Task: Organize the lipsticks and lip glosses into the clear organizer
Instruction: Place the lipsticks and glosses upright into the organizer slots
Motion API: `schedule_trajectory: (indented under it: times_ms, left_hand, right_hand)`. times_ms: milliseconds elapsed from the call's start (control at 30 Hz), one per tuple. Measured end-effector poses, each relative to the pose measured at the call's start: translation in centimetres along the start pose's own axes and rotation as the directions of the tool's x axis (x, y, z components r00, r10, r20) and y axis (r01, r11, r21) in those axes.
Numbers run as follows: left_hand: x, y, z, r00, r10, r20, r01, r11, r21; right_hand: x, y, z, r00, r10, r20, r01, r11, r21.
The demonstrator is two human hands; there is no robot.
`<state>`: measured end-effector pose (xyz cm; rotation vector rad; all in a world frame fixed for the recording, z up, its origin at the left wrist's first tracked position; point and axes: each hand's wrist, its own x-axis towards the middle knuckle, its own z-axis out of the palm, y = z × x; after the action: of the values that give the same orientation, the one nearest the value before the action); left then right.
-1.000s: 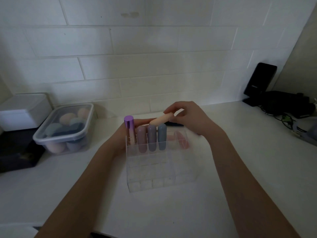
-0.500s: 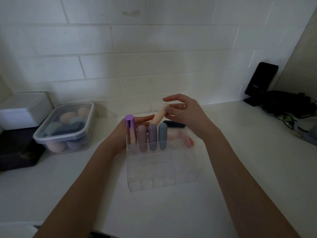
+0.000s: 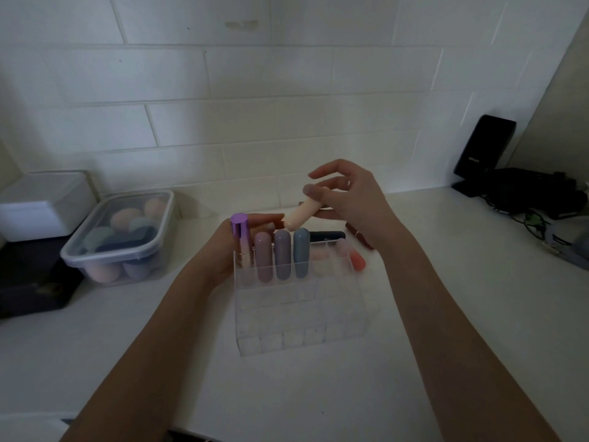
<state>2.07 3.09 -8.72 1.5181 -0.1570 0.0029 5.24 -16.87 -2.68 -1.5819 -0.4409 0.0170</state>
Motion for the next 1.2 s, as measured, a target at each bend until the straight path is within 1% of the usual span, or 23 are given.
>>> schedule_trajectory:
  times_ms: [33, 133, 233, 333, 433, 500, 533, 567, 600, 633, 667, 700, 733, 767, 800, 833, 867, 900, 933, 1000, 1033, 1200]
  left_hand:
    - [0.0, 0.2, 0.1, 0.999, 0.041, 0.008, -0.041, 0.999, 0.013]
    - [-0.2, 0.3, 0.1, 0.998, 0.055, 0.04, -0.055, 0.998, -0.006]
    - [-0.2, 0.0, -0.3, 0.997, 0.065, 0.031, -0.065, 0.998, 0.001]
    - [-0.7, 0.4, -0.6, 0.992, 0.088, -0.089, -0.093, 0.995, -0.048]
    - [-1.6, 1.1, -0.5, 0.971, 0.158, -0.181, -0.18, 0.977, -0.111]
    - [-2.4, 2.2, -0.6, 0.956, 0.196, -0.22, -0.23, 0.963, -0.144]
    - [-2.9, 2.9, -0.6, 0.945, 0.224, -0.238, -0.255, 0.961, -0.104]
    - [-3.4, 3.6, -0.5, 0.932, 0.266, -0.247, -0.273, 0.962, 0.004]
    - [-3.9, 4.4, -0.1, 0.918, 0.321, -0.234, -0.285, 0.943, 0.172]
    - [-4.3, 5.2, 0.5, 0.903, 0.382, -0.197, -0.29, 0.88, 0.375]
    - [-4.5, 6.0, 1.3, 0.895, 0.423, -0.139, -0.273, 0.769, 0.578]
    - [-4.6, 6.6, 2.3, 0.892, 0.445, -0.082, -0.234, 0.609, 0.758]
    - [-4.7, 7.3, 3.3, 0.891, 0.452, -0.047, -0.187, 0.459, 0.869]
    - [-4.8, 7.8, 4.3, 0.891, 0.452, -0.041, -0.152, 0.381, 0.912]
    - [-4.8, 8.2, 5.0, 0.892, 0.45, -0.055, -0.137, 0.384, 0.913]
    - [-4.9, 8.3, 5.5, 0.892, 0.444, -0.085, -0.139, 0.447, 0.884]
    - [-5.1, 8.5, 5.8, 0.891, 0.436, -0.123, -0.145, 0.531, 0.835]
    - [-5.3, 8.5, 6.0, 0.891, 0.426, -0.157, -0.144, 0.593, 0.792]
    - [-5.5, 8.6, 6.2, 0.89, 0.42, -0.177, -0.138, 0.618, 0.774]
    - [-5.9, 8.4, 6.7, 0.886, 0.425, -0.186, -0.128, 0.609, 0.783]
    - [-6.0, 8.3, 7.0, 0.883, 0.432, -0.185, -0.127, 0.598, 0.791]
    - [-5.9, 7.1, 7.8, 0.894, 0.427, -0.139, -0.131, 0.545, 0.828]
  right_hand:
    - [0.0, -0.3, -0.2, 1.0, -0.017, -0.021, 0.016, 0.999, -0.04]
    - [0.1, -0.8, -0.6, 0.997, -0.07, -0.038, 0.064, 0.989, -0.136]
    - [0.1, -1.0, -0.6, 0.994, -0.099, -0.054, 0.09, 0.985, -0.148]
    - [0.0, -1.1, -0.7, 0.993, -0.11, -0.048, 0.103, 0.986, -0.131]
    - [-0.2, -1.3, -0.8, 0.994, -0.107, -0.004, 0.106, 0.99, -0.098]
    - [-0.4, -1.6, -0.7, 0.992, -0.123, 0.02, 0.123, 0.992, -0.037]
    - [-0.5, -1.8, -0.7, 0.99, -0.134, 0.032, 0.134, 0.991, 0.0]
    - [-0.6, -2.1, -0.6, 0.988, -0.148, 0.042, 0.146, 0.989, 0.032]
    - [-0.8, -2.4, -0.5, 0.985, -0.163, 0.053, 0.16, 0.986, 0.056]
    - [-0.9, -2.7, -0.3, 0.982, -0.179, 0.063, 0.174, 0.982, 0.075]
    - [-1.0, -3.0, -0.1, 0.978, -0.194, 0.074, 0.186, 0.978, 0.096]
    - [-1.1, -3.3, 0.1, 0.975, -0.206, 0.083, 0.195, 0.973, 0.121]
    - [-1.2, -3.6, 0.3, 0.972, -0.218, 0.089, 0.204, 0.968, 0.144]
    - [-1.3, -3.9, 0.4, 0.969, -0.232, 0.087, 0.217, 0.964, 0.156]
    - [-1.4, -4.1, 0.4, 0.966, -0.247, 0.08, 0.232, 0.958, 0.168]
    - [-1.5, -4.2, 0.4, 0.962, -0.261, 0.074, 0.243, 0.95, 0.194]
    - [-1.7, -4.2, 0.2, 0.959, -0.271, 0.077, 0.246, 0.938, 0.243]
    - [-1.9, -4.1, 0.1, 0.958, -0.273, 0.09, 0.234, 0.923, 0.306]
    - [-2.2, -4.0, 0.0, 0.957, -0.265, 0.115, 0.206, 0.905, 0.371]
    - [-2.7, -3.7, -0.2, 0.954, -0.248, 0.171, 0.149, 0.881, 0.449]
    - [-3.0, -3.6, -0.3, 0.95, -0.245, 0.192, 0.137, 0.883, 0.448]
    - [-3.8, -3.2, -1.0, 0.949, -0.194, 0.249, 0.113, 0.945, 0.307]
